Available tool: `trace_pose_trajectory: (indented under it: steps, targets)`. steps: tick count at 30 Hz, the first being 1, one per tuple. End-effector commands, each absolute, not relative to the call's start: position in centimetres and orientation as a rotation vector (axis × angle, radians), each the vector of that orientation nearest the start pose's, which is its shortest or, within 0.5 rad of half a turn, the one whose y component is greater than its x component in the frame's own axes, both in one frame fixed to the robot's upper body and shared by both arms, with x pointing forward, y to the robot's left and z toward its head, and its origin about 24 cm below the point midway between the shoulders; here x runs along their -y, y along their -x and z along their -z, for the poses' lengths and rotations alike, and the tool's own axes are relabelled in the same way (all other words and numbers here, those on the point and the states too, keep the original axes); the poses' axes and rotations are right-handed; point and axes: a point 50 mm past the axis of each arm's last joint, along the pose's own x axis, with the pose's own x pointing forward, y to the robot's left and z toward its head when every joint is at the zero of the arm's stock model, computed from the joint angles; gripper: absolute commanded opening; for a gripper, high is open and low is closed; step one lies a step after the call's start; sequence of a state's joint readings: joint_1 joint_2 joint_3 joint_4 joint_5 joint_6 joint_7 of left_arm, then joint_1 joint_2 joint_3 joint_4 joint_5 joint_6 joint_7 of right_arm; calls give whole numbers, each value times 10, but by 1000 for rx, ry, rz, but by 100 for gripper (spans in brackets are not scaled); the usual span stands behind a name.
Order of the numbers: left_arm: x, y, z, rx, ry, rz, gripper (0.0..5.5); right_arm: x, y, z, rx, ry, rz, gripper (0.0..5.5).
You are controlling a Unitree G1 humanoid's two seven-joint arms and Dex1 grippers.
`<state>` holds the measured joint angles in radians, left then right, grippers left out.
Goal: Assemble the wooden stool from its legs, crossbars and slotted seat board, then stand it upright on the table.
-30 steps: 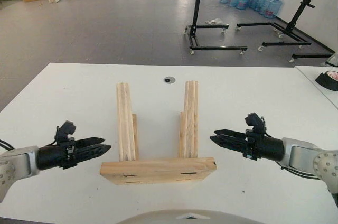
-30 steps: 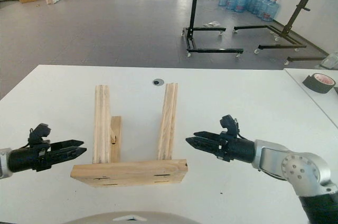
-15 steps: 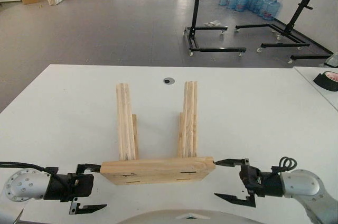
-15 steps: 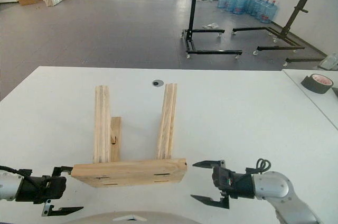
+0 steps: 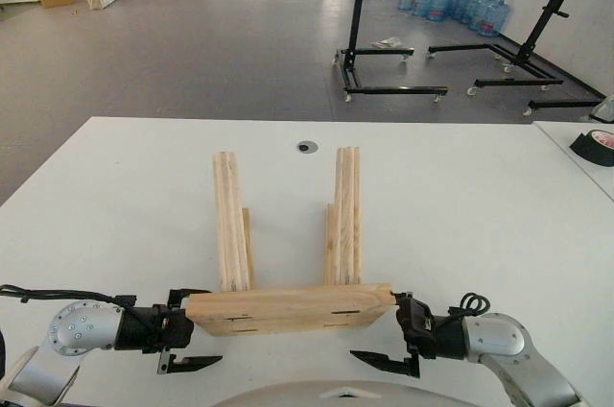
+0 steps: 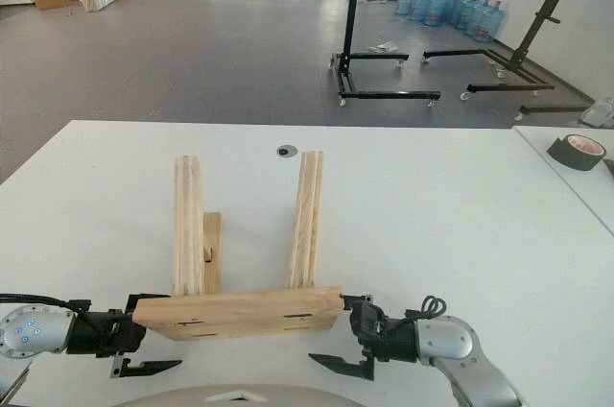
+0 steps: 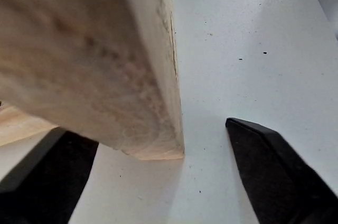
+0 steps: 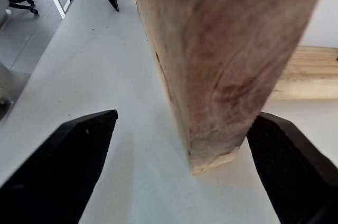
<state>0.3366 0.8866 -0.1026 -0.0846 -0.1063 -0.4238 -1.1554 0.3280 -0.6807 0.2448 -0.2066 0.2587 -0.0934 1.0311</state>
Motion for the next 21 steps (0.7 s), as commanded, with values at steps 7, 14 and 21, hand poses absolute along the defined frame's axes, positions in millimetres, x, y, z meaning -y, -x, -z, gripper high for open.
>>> trace_pose_trajectory:
  steps: [7, 14, 21]
  targets:
    - [-232, -142, -42, -384, -723, 1477, 266, 183, -158, -30, -374, 300, -1393, 253]
    - [-220, -142, -47, -333, -687, 1480, 165, 184, -158, -33, -385, 267, -1417, 154]
    - [-211, -145, -51, -284, -641, 1466, 143, 181, -159, -34, -379, 238, -1422, 152]
